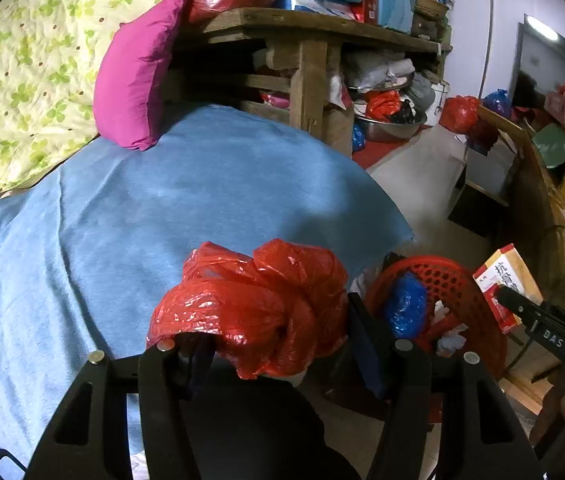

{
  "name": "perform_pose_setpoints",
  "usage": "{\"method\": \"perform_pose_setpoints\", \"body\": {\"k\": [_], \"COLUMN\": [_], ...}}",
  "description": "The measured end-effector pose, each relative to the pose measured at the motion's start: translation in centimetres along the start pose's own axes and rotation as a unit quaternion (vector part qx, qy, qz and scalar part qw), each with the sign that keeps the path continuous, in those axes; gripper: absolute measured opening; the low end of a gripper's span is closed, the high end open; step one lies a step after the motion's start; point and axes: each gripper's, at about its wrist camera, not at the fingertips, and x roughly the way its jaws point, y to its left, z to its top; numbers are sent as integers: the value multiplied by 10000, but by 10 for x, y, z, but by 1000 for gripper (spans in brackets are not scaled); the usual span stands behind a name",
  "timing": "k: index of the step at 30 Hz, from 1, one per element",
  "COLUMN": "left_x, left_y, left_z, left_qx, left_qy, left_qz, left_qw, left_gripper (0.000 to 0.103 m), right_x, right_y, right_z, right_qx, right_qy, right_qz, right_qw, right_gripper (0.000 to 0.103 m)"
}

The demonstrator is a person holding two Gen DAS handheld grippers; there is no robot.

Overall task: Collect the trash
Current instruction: 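Carry the medicine box and red bag over the red basket with both tools, then open the right tool to drop the medicine box into the basket, then lower the red bag into the basket and open the left tool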

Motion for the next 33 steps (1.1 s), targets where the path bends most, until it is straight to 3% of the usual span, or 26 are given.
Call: {"method": "perform_pose_setpoints", "body": {"k": [9,12,14,25,33], "left_x": [7,9,11,41,52], "left_y": [-12,-20,-27,-72,-98], "left_z": [-1,1,2,10,9], "left_qx": [92,137,187,355,557], "left_qy": [74,95,118,555,731], "left_qz": [-104,-182,-240,-801,-1006], "left_qw": [9999,9997,9995,9946,9907], "left_gripper": [62,62,62,62,62], "right_x": [12,21,21,-36,-72], "right_y": [-6,-10,-13,-12,-16], "right_z": [-1,0,1,6,16], "right_qx": [47,98,159,159,130], "right_qy": [167,349,375,-232,-564], "right_qz": [-83,-203,-225,-153,-202], "right_qw": [9998,9991,9989,9995,9981], "right_gripper": [59,74,74,74,74]}}
